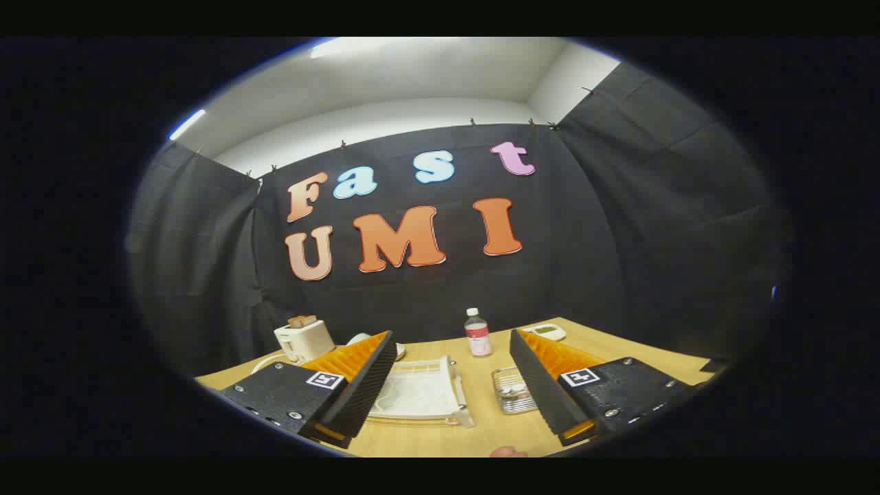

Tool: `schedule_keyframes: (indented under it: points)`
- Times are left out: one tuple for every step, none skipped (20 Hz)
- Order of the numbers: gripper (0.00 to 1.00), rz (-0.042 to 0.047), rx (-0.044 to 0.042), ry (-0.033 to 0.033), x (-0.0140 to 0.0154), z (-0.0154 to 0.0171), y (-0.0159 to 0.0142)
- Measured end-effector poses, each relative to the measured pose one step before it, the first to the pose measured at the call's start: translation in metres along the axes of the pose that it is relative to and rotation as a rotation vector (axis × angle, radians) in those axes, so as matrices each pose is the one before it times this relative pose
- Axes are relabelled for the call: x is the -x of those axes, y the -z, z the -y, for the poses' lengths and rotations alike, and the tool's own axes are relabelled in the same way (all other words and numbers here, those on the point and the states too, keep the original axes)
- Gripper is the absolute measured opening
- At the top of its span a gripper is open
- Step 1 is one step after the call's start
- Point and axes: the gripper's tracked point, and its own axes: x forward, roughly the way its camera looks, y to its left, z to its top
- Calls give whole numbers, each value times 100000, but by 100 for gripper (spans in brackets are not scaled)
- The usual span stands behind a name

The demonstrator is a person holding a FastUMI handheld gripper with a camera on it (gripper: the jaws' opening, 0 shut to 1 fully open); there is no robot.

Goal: Take the plate from the dish rack, then take the spoon from the basket and place it into the plate.

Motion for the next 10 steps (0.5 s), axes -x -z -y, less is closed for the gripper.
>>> schedule_keyframes:
  points:
    - [98,-230,115,343,1095,-1048,559]
    - [98,-105,578,79,885,-828,371]
    - [98,356,1259,-73,657,-675,206]
    - [98,288,2076,558,526,-376,194]
    - [98,674,1521,1311,417,35,2]
    - [98,778,840,-66,338,-300,-36]
    - [98,407,-444,-530,254,-556,-90]
    - [98,-656,387,-141,112,-269,243]
    - [98,-551,1711,328,106,-44,129]
    - [98,97,2418,1117,61,122,-68]
